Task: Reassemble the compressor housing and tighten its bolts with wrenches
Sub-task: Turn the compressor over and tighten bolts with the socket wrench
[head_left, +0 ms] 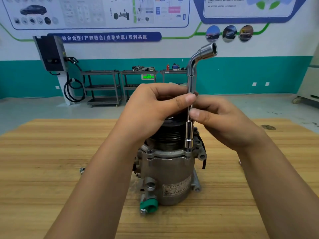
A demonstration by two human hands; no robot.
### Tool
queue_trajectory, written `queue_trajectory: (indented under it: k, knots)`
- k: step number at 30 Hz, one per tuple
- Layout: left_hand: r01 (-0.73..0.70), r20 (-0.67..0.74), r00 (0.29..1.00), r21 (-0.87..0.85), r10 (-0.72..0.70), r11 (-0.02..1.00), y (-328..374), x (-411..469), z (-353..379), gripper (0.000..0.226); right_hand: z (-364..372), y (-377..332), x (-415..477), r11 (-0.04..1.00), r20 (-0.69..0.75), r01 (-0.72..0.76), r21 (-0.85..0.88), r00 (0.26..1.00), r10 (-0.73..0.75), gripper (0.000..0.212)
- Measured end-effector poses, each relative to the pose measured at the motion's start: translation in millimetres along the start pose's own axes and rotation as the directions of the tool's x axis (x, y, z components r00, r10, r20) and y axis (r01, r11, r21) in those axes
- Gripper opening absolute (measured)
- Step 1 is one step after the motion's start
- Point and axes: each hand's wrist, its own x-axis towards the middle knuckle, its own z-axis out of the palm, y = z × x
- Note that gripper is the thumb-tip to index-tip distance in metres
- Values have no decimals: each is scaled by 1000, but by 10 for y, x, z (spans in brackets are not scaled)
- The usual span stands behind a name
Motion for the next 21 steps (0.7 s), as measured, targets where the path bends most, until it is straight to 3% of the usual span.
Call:
queue_trajectory:
  k: [6,9,12,21]
  knots:
    - [-10,60,998,-29,11,1000,6,-9,31,15,14,42,0,981,51,33,190,998,-44,31]
    - [-22,68,997,-26,23,999,-3,-9,32,11,26,45,9,979,31,36,201,999,-43,23]
    - [-4,32,999,-88,7,996,0,-9,31,4,52,58,20,979,-3,46,198,999,-46,22]
    - [-1,-109,994,26,4,1000,-3,-13,112,13,38,108,22,976,-38,45,211,999,-38,33]
